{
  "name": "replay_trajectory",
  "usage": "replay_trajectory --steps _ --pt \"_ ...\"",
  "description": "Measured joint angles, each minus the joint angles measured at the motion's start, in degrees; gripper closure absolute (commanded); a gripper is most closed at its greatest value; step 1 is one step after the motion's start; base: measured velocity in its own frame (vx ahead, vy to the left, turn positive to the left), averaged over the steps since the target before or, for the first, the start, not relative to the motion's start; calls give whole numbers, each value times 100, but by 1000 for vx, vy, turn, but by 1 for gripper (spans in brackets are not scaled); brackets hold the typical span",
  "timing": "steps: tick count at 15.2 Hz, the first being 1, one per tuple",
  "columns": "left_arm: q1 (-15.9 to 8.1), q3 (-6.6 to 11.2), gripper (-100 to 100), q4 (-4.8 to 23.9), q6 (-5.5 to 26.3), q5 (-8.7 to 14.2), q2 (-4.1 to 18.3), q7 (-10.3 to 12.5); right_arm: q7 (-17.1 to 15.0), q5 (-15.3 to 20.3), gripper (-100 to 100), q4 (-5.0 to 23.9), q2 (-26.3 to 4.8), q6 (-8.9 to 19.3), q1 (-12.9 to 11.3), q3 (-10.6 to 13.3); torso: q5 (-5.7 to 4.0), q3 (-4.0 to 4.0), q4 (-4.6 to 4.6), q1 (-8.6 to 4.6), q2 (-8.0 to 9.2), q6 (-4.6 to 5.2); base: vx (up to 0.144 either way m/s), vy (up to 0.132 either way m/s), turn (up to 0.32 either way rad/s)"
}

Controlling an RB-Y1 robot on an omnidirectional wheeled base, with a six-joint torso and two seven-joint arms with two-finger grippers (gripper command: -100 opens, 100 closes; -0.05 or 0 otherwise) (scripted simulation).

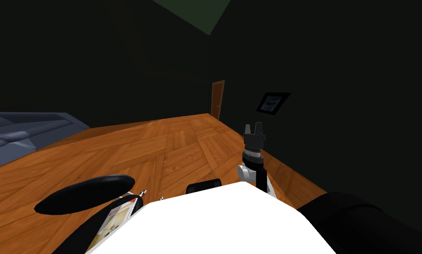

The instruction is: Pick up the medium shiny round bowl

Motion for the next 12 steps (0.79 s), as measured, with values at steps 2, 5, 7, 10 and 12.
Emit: replay_trajectory --steps 2,5,7,10,12 --pt "-126 33 -100 133 57 -40 -126 -67 0 0 0 0 0 0 0 0 0 -2 0 -1 -5 1 -21 50 0" --pt "-135 34 100 149 59 -44 -137 -75 0 0 0 0 1 0 1 0 -6 -9 -2 -23 -17 1 -5 8 4" --pt "-135 37 100 149 61 -41 -138 -71 0 0 0 0 1 0 1 1 -6 -11 -3 -28 -20 3 0 0 0" --pt "-14 -34 100 71 -13 7 11 7 0 0 0 0 1 0 1 1 -16 -20 -8 -57 -36 3 50 -75 -30" --pt "83 -132 100 49 -132 56 164 118 0 0 0 0 2 0 1 1 -21 -25 -10 -78 -43 3 45 -94 -11"
